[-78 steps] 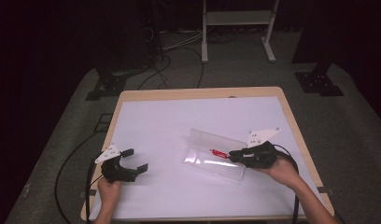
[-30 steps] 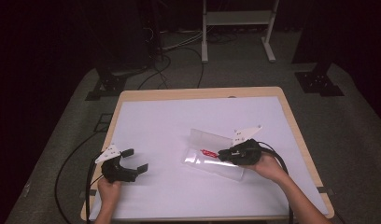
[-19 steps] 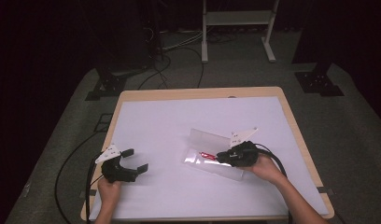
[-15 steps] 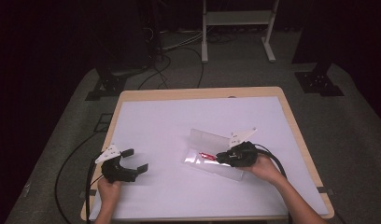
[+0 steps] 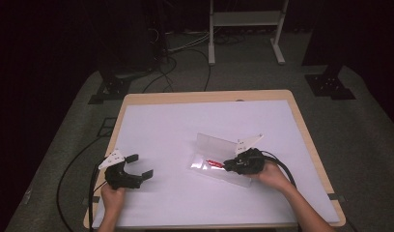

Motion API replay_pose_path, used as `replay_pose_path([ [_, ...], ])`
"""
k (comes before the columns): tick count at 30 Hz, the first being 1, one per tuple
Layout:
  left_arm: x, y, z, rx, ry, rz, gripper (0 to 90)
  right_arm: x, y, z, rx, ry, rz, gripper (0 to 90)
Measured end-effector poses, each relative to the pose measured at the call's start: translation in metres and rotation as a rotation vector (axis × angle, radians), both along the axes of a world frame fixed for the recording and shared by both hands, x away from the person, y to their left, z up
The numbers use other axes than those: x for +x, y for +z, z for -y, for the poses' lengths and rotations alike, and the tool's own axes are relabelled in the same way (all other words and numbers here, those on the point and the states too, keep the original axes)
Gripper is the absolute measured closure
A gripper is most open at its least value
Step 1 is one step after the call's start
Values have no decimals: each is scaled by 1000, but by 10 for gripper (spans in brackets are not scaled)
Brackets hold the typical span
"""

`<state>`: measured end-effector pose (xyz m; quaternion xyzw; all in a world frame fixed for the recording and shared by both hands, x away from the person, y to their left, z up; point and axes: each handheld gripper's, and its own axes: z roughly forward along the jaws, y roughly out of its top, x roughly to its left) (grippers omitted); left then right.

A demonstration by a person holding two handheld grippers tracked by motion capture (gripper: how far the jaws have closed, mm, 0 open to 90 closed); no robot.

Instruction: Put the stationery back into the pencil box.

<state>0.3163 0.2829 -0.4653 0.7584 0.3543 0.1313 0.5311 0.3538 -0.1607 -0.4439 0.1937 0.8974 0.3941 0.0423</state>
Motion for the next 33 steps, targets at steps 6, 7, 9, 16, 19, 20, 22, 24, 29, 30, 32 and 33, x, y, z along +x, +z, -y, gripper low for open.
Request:
replay_pose_path([
  [6,0,0,0,-1,-1,-1,0,0,-6,-2,-10,1,-9,788],
  [7,0,0,0,0,-1,-1,0,0,-8,-3,-15,1,-10,787],
  [9,0,0,0,0,-1,-1,0,1,-9,-3,-16,2,-14,787],
  [16,0,0,0,0,-1,-1,0,2,-16,-3,-29,-2,-31,786],
  [19,0,0,0,0,-2,-1,0,2,-18,-4,-38,-4,-34,786],
  [20,0,0,0,0,-2,-1,0,2,-18,-4,-38,-4,-34,786],
  [22,0,0,0,0,-2,-1,0,3,-19,-3,-39,0,-31,786],
  [24,0,0,0,0,-1,-2,0,3,-20,-3,-40,-6,-41,785],
  [29,0,0,0,0,-1,-2,0,4,-22,-2,-40,-5,-41,783],
  [30,0,0,0,0,-1,-2,0,4,-22,-3,-38,-5,-43,783],
  [32,0,0,0,-1,0,-2,0,4,-22,-3,-38,-3,-44,782],
  [33,0,0,0,0,0,-2,0,4,-22,-2,-42,-1,-48,781],
])
